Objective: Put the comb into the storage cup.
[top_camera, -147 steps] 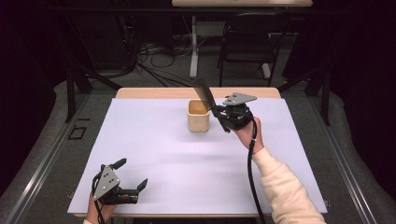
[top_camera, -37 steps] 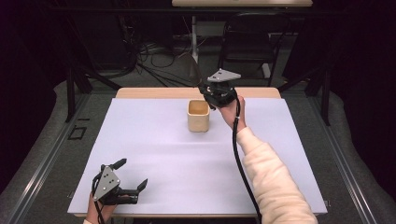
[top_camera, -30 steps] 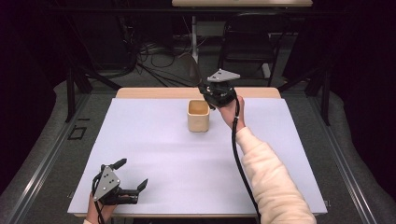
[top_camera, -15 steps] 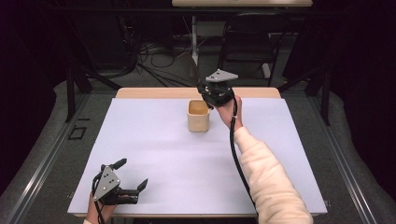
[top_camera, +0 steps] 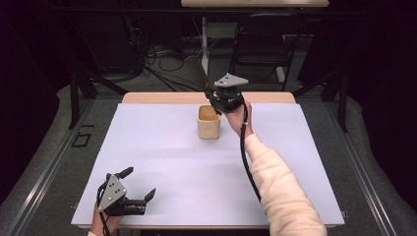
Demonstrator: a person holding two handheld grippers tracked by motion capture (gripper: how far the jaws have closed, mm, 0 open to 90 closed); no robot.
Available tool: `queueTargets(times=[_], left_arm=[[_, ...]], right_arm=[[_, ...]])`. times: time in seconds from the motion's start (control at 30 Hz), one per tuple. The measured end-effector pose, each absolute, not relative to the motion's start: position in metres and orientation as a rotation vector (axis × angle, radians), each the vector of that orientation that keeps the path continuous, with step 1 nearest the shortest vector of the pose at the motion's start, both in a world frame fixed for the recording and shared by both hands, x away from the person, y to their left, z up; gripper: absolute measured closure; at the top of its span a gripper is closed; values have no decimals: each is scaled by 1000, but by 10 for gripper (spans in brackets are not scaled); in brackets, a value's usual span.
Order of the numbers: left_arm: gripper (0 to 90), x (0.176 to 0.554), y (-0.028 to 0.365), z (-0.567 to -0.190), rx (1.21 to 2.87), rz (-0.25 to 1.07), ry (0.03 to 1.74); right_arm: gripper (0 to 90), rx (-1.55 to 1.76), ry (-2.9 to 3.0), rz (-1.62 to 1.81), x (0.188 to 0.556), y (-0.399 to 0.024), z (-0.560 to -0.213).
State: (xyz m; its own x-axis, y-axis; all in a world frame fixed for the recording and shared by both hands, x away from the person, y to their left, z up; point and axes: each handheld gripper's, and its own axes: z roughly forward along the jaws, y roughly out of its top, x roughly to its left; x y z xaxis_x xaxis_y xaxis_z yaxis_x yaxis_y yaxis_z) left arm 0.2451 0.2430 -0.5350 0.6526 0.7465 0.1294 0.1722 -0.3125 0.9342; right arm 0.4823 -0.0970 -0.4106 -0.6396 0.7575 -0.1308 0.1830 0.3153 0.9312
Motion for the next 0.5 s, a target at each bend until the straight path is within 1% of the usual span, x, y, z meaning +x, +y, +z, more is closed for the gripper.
queueTargets(times=[0.5], left_arm=[[3, 245, 243, -535, 1828, 692, 735]], right_arm=[[716, 846, 1996, 1355, 485, -92, -417]])
